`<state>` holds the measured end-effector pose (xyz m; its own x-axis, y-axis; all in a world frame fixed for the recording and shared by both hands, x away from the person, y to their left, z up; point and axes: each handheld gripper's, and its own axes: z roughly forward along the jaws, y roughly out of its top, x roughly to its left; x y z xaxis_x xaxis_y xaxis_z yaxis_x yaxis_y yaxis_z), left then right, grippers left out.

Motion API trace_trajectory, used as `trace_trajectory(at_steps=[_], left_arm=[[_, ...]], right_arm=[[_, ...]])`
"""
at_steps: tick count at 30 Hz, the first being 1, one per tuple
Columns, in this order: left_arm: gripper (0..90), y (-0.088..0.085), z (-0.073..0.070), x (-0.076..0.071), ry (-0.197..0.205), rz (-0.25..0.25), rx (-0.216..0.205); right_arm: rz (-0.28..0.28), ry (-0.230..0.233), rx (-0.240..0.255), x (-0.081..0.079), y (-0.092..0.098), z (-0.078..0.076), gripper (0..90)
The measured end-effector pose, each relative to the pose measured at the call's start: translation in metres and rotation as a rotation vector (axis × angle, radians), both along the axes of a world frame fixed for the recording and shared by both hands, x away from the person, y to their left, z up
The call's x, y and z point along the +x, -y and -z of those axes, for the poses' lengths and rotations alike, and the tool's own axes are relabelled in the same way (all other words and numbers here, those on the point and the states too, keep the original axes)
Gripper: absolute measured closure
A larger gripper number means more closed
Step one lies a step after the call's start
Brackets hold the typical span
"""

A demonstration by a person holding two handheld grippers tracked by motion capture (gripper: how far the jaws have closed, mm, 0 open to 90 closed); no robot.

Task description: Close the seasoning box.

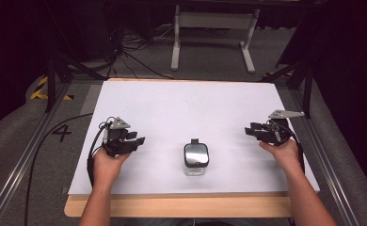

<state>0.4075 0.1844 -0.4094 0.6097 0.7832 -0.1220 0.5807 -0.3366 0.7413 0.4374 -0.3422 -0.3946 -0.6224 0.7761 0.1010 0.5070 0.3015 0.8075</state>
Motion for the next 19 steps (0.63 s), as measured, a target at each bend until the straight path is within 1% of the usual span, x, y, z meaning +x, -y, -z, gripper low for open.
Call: trace_trajectory(at_steps=[2,3,4,6,7,8,9,10,14,16,17,18,19], left_arm=[[55.9,-0.003,0.009,0.003,-0.014,-0.012,-0.018],[55.2,-0.004,0.016,0.006,-0.028,-0.028,-0.025],[54.3,-0.004,0.019,0.007,-0.034,-0.034,-0.014],[53.9,-0.004,0.024,0.008,-0.028,-0.042,-0.006],[53.3,-0.004,0.025,0.008,-0.032,-0.038,-0.002],[52.7,-0.004,0.028,0.009,-0.021,-0.041,0.001],[51.8,-0.004,0.029,0.009,-0.023,-0.044,0.01],[51.1,-0.003,0.03,0.009,-0.017,-0.044,0.016],[50.0,-0.001,0.033,0.009,-0.011,-0.038,0.012],[49.1,0.0,0.032,0.007,-0.017,-0.027,0.024],[48.8,-0.001,0.032,0.006,-0.007,-0.021,0.015],[48.1,-0.001,0.031,0.005,-0.004,-0.019,0.013],[47.2,-0.001,0.031,0.003,-0.007,-0.02,0.001]], right_arm=[[0.002,-0.007,-0.014,0.003,0.003,0.008,57.0],[0.002,-0.025,-0.024,0.005,0.004,0.011,56.4],[0.006,-0.029,-0.027,0.006,0.005,0.019,56.4],[0.005,-0.018,-0.042,0.008,0.006,0.026,56.5],[0.001,-0.008,-0.06,0.008,0.006,0.029,56.2],[0.001,-0.011,-0.063,0.008,0.005,0.032,56.0],[-0.001,-0.012,-0.079,0.01,0.004,0.036,55.9],[0.004,-0.024,-0.086,0.01,0.004,0.038,55.8],[0.009,-0.046,-0.084,0.011,0.002,0.042,54.5],[0.007,-0.04,-0.086,0.011,0.0,0.043,53.7],[0.003,-0.035,-0.089,0.011,-0.001,0.043,53.3],[0.006,-0.035,-0.083,0.011,-0.003,0.043,52.6],[0.004,-0.026,-0.079,0.011,-0.005,0.043,51.8]])
